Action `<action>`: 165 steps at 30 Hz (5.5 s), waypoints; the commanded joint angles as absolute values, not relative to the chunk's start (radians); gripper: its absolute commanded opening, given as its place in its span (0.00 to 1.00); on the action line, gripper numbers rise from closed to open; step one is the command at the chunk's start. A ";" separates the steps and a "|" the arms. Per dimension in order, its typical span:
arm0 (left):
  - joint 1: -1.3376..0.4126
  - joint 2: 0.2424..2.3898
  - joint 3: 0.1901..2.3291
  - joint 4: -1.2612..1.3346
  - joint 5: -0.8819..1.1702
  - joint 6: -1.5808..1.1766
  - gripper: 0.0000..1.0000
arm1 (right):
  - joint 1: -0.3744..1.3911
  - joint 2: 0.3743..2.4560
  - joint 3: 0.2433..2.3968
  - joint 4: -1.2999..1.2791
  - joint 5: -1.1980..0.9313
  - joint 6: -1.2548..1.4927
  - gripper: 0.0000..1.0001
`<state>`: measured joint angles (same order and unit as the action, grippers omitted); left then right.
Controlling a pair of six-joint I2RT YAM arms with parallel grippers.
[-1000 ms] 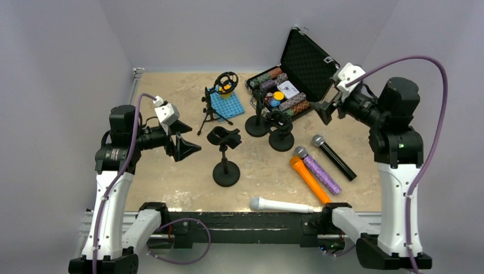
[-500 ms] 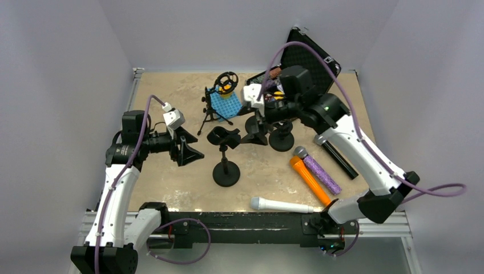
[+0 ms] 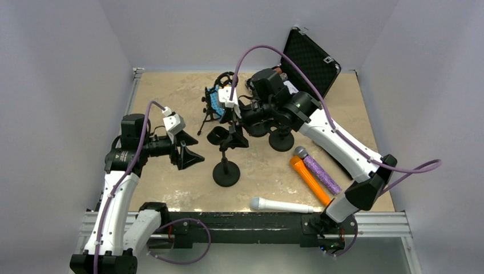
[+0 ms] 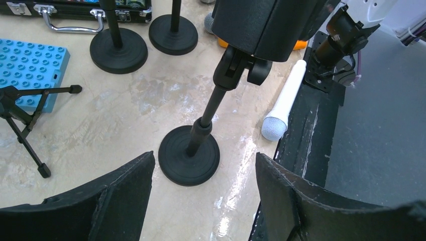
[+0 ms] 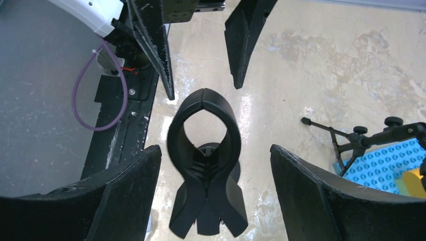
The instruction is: Remove the microphone from the stand
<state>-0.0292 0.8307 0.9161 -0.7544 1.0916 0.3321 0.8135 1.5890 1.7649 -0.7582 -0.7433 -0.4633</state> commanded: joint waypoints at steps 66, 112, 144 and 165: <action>-0.502 1.550 1.020 -0.660 1.243 0.954 0.28 | 0.673 1.285 1.453 -0.930 -0.714 -0.975 0.00; -0.489 1.315 0.912 -0.528 1.201 0.620 0.73 | 0.641 1.253 1.383 -0.950 -0.811 -1.309 0.00; -0.546 0.989 0.634 -0.075 0.373 0.104 0.23 | 0.502 1.621 1.722 -1.083 -0.955 0.020 0.00; -0.512 1.393 1.120 -1.060 1.087 1.039 0.70 | 0.632 1.148 1.210 -0.757 -0.770 -1.234 0.00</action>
